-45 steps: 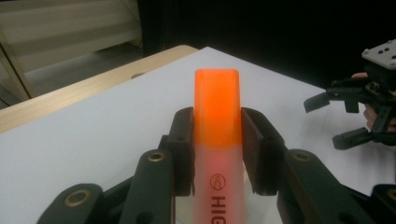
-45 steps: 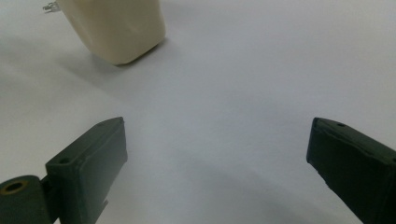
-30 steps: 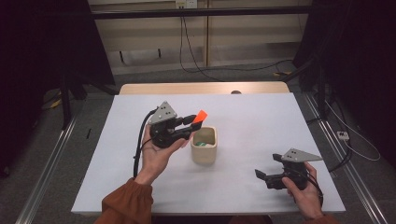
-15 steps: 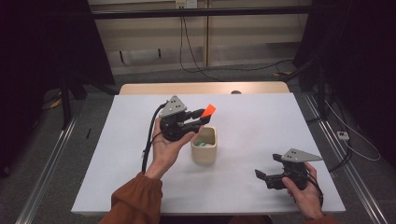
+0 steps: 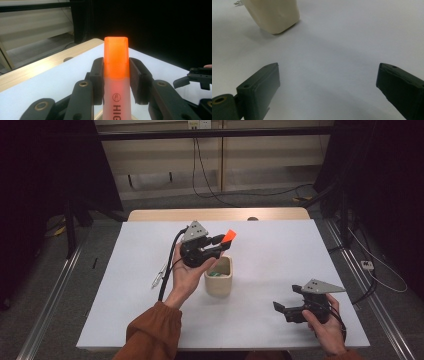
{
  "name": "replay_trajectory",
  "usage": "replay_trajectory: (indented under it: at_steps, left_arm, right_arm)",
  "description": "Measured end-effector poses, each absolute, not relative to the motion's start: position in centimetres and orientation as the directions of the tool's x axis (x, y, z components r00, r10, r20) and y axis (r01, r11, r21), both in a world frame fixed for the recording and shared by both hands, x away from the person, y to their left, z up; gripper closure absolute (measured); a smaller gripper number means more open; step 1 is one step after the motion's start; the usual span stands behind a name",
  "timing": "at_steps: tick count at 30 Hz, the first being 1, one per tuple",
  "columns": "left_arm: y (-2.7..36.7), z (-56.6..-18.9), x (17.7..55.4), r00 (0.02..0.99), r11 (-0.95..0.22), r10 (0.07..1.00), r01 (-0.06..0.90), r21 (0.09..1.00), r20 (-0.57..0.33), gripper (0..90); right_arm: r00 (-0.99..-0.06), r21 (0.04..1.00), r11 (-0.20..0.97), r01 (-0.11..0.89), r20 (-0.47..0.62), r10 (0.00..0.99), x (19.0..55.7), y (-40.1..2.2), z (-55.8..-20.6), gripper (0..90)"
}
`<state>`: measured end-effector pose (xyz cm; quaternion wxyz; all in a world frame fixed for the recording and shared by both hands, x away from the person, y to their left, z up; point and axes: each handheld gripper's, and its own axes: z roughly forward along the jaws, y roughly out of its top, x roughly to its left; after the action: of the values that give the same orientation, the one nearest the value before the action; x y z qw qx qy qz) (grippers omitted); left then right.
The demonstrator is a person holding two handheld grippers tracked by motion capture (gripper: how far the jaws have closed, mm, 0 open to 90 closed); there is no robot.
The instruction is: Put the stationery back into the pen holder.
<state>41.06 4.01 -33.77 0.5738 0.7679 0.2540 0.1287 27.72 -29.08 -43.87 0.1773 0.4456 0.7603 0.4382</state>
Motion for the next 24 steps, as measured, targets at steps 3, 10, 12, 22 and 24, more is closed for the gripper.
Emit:
replay_trajectory:
  at_steps: [3,10,12,22,24]
  left_arm:
    - [3.8,-34.0,41.1,0.84,-0.211,0.532,0.248,0.945,-0.102,67.1]
    - [2.9,-34.7,41.3,0.851,-0.237,0.518,0.235,0.942,-0.082,67.1]
    - [2.8,-34.9,41.4,0.856,-0.245,0.511,0.231,0.942,-0.078,67.1]
    - [3.5,-36.1,41.7,0.844,-0.261,0.531,0.248,0.933,-0.076,67.0]
    - [3.6,-36.4,41.7,0.842,-0.264,0.533,0.254,0.931,-0.079,67.0]
  right_arm:
    - [-0.541,0.824,0.22,0.523,0.121,0.832,27.7,-29.1,-43.9,5.3]
    - [-0.539,0.824,0.22,0.523,0.12,0.833,27.7,-29.1,-43.9,5.3]
    - [-0.541,0.824,0.221,0.522,0.12,0.832,27.7,-29.1,-43.9,5.3]
    - [-0.546,0.822,0.228,0.522,0.116,0.83,27.7,-29.0,-43.9,5.3]
    - [-0.545,0.822,0.227,0.523,0.118,0.83,27.7,-29.0,-43.9,5.3]
